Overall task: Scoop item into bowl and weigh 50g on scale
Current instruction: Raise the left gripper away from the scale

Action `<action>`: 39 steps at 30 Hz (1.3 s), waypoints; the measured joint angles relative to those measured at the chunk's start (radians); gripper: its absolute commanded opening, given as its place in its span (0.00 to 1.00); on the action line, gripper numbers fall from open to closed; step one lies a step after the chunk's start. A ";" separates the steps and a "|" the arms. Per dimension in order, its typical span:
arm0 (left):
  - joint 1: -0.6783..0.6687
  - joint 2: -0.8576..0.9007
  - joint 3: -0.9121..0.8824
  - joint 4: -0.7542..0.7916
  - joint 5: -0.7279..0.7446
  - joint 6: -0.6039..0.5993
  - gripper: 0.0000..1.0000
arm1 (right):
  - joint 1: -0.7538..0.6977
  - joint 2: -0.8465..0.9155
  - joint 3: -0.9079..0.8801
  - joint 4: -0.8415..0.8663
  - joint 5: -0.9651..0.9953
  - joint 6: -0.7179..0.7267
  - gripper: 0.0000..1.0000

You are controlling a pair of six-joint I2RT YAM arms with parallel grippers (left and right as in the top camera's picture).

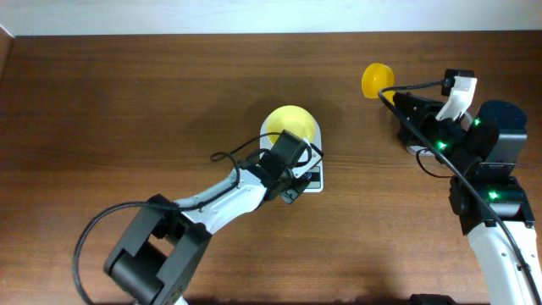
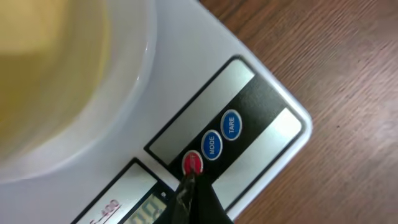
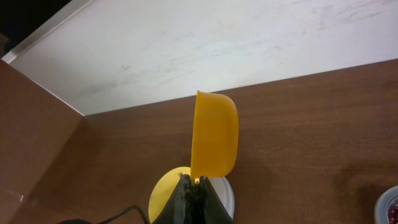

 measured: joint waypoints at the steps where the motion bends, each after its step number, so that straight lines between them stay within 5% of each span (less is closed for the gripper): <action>1: 0.000 -0.023 -0.003 -0.002 0.004 0.000 0.00 | 0.000 0.000 0.000 0.000 0.000 0.000 0.04; 9: 0.009 -0.443 -0.008 -0.032 0.018 0.000 0.00 | 0.000 0.000 0.000 0.043 0.000 0.000 0.04; 15: 0.275 -0.633 -0.009 0.115 -0.077 0.000 0.02 | 0.000 0.031 0.000 0.129 0.091 0.047 0.04; 24: 0.629 -0.636 -0.010 0.247 -0.106 -0.002 0.00 | 0.000 0.219 0.002 0.353 0.179 0.188 0.04; 29: 0.640 -0.631 -0.008 0.217 -0.105 -0.003 0.00 | 0.000 0.253 0.002 0.389 0.183 0.219 0.04; 34: 0.640 -0.607 0.030 -0.015 -0.104 0.001 0.02 | 0.000 0.253 0.002 0.390 0.179 0.239 0.04; 39: 0.640 -0.607 0.122 -0.024 -0.074 0.013 0.04 | 0.000 0.253 0.002 0.381 0.137 0.242 0.04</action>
